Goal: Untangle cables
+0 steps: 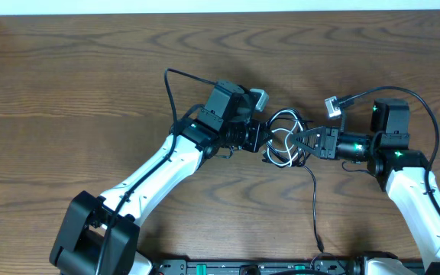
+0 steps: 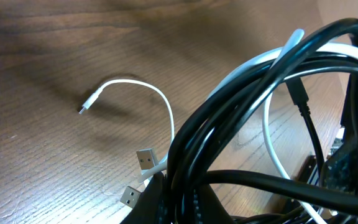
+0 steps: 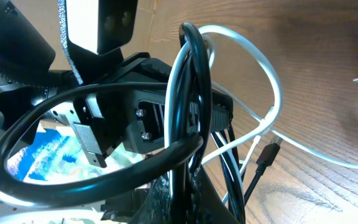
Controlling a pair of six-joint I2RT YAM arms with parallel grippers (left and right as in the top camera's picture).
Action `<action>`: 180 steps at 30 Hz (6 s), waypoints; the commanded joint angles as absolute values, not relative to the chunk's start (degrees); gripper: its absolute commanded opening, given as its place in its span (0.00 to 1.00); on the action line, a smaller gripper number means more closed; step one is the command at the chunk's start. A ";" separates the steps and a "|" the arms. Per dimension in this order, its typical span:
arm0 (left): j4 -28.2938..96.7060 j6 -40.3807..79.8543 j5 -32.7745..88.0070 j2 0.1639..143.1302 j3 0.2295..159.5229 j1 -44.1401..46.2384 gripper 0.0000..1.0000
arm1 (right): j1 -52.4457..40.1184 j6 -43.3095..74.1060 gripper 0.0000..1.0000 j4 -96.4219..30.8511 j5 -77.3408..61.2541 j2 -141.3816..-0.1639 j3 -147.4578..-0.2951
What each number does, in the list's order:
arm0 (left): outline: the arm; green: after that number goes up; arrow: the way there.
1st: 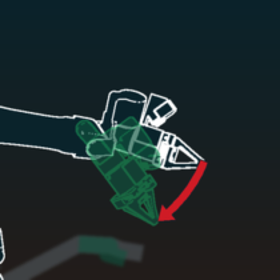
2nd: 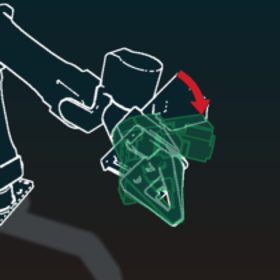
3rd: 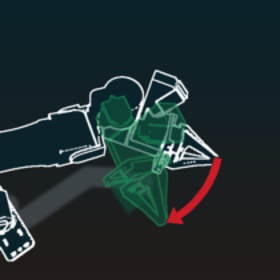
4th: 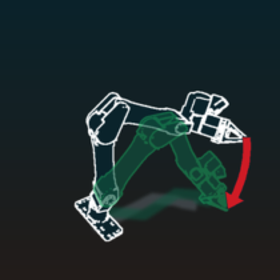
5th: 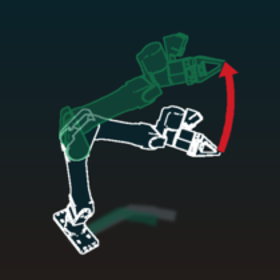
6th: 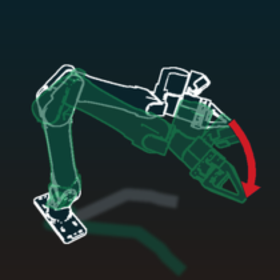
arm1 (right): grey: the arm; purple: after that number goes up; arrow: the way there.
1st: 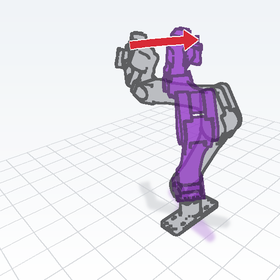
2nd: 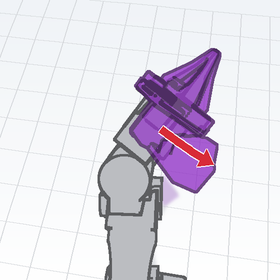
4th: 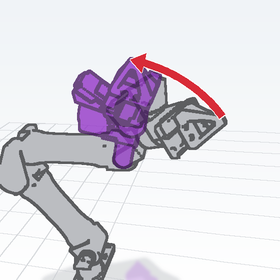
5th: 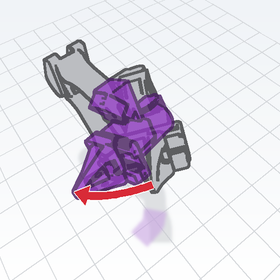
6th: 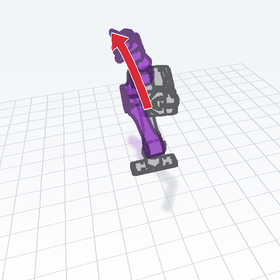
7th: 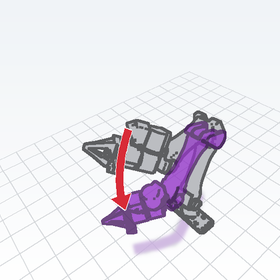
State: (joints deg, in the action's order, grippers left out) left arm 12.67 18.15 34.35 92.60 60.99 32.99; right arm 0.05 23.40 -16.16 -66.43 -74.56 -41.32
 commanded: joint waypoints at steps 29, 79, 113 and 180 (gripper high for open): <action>17.56 24.10 34.17 92.92 60.40 32.49 0.07 | 7.40 5.41 0.50 -31.97 -63.70 -74.19 -41.89; 14.02 20.45 51.90 93.23 60.05 32.60 0.07 | -8.56 5.76 0.38 -29.06 -39.03 -77.06 -40.64; 21.43 32.69 27.49 93.36 60.05 25.67 0.07 | 11.53 -14.85 0.01 -40.75 -75.46 -72.40 -40.88; 22.85 -4.47 56.07 93.78 60.03 31.05 0.08 | 3.64 -9.30 0.40 -36.29 -46.39 -73.54 -40.27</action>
State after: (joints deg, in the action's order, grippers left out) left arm 22.65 -3.90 55.57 93.25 60.45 31.14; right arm 4.10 -8.23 -35.20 -46.98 -73.32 -40.71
